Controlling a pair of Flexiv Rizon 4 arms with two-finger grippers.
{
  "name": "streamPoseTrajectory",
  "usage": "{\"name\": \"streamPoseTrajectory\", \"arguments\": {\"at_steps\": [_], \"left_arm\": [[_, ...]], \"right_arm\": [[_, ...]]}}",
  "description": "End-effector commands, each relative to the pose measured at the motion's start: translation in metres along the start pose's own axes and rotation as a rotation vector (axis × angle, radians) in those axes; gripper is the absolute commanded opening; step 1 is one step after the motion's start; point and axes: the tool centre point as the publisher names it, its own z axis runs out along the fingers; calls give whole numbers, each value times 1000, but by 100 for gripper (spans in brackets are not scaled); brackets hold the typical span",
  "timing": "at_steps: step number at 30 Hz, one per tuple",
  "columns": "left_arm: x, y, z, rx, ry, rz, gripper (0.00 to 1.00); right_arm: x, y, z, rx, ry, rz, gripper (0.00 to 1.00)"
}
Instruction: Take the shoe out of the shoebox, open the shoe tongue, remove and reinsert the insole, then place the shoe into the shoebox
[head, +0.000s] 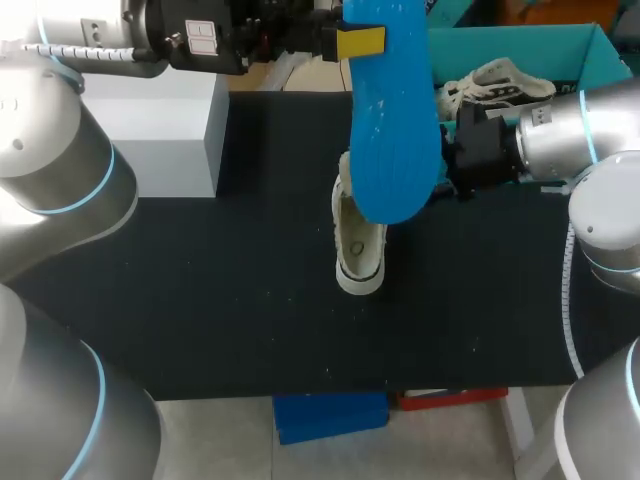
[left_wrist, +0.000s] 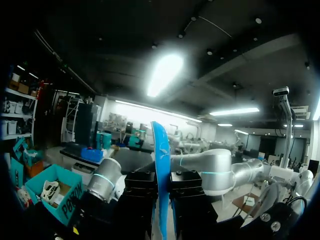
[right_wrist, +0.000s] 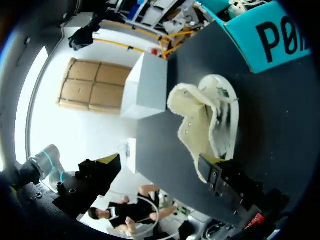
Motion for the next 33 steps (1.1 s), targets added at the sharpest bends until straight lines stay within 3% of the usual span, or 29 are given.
{"name": "streamPoseTrajectory", "arguments": {"at_steps": [1,5,7,13,17,21,28,33], "left_arm": [[-1,0,2,2,-2,1,0],[-1,0,2,2,-2,1,0],[-1,0,2,2,-2,1,0],[-1,0,2,2,-2,1,0],[-8,6,13,-16,60,151,0],[-10,21,15,-26,74,285,0],[-15,64,8,-150,0,559,0],[-17,95,0,-160,-1,561,0]], "right_arm": [[-1,-2,-3,-11,215,0,100],[3,-1,-7,-23,253,-3,100],[4,0,-9,-36,206,-26,100],[4,0,-9,-36,206,-26,100],[4,0,-9,-36,206,-26,100],[4,0,-9,-36,206,-26,100],[4,0,-9,-36,206,-26,100],[4,0,-9,-36,206,-26,100]]}}
